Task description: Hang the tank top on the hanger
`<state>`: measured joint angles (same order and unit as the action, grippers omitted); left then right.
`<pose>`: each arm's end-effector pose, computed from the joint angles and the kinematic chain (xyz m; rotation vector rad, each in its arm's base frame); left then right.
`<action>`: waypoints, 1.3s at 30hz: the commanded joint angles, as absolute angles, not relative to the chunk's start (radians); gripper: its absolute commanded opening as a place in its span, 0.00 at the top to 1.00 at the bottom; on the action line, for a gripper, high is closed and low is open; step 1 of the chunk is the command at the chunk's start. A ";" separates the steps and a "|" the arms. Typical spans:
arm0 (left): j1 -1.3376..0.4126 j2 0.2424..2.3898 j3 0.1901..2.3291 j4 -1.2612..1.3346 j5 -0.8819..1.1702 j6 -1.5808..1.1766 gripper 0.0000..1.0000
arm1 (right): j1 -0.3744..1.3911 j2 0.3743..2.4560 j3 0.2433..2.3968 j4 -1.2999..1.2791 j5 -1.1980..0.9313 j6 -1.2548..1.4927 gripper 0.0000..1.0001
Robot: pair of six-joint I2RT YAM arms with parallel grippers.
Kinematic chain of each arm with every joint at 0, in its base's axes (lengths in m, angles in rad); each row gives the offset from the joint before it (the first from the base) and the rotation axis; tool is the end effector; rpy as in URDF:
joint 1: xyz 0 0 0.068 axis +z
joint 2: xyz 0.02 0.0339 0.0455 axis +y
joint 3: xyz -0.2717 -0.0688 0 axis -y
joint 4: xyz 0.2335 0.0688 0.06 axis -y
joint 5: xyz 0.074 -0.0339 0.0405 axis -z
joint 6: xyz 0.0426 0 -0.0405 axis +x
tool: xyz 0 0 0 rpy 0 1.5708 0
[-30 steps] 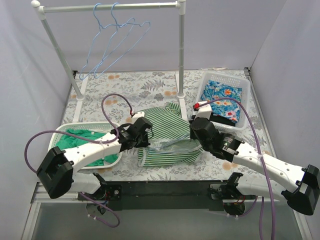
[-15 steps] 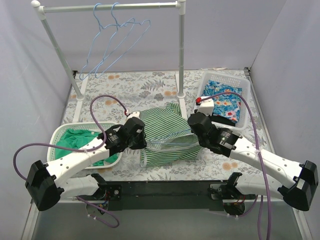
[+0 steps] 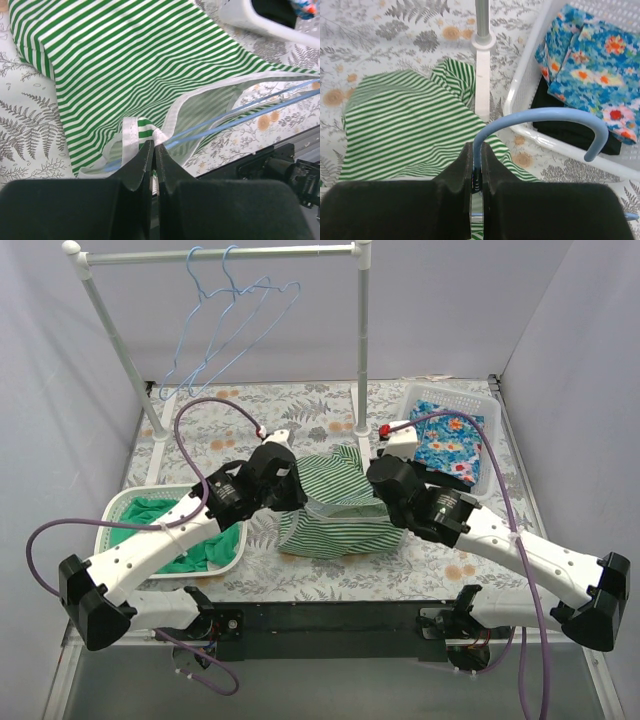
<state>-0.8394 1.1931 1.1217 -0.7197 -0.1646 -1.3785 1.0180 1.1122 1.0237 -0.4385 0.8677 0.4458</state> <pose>0.1645 -0.1729 0.3267 -0.7555 2.4130 -0.8367 0.1460 0.1747 0.3452 -0.0489 1.9021 0.0729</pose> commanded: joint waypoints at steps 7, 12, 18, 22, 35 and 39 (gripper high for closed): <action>-0.834 1.213 1.439 -0.788 -0.187 -1.332 1.00 | 1.032 1.310 1.402 -0.262 0.933 0.189 0.99; -0.834 1.215 1.532 -0.793 -0.192 -1.299 0.54 | 1.032 1.388 1.596 -0.261 0.898 0.111 0.99; -0.834 1.160 1.658 -0.695 -0.252 -1.169 0.26 | 1.035 1.408 1.752 -0.259 0.815 0.014 0.99; -0.834 1.059 1.680 -0.514 -0.230 -1.057 0.25 | 1.035 1.439 1.908 -0.302 0.714 -0.054 0.99; -0.834 1.019 1.798 -0.337 -0.143 -0.819 0.24 | 1.043 1.437 2.209 -0.302 0.292 -0.100 0.99; -0.834 1.011 1.818 -0.471 -0.094 -0.808 0.33 | 1.043 1.411 2.070 -0.330 0.256 -0.109 0.99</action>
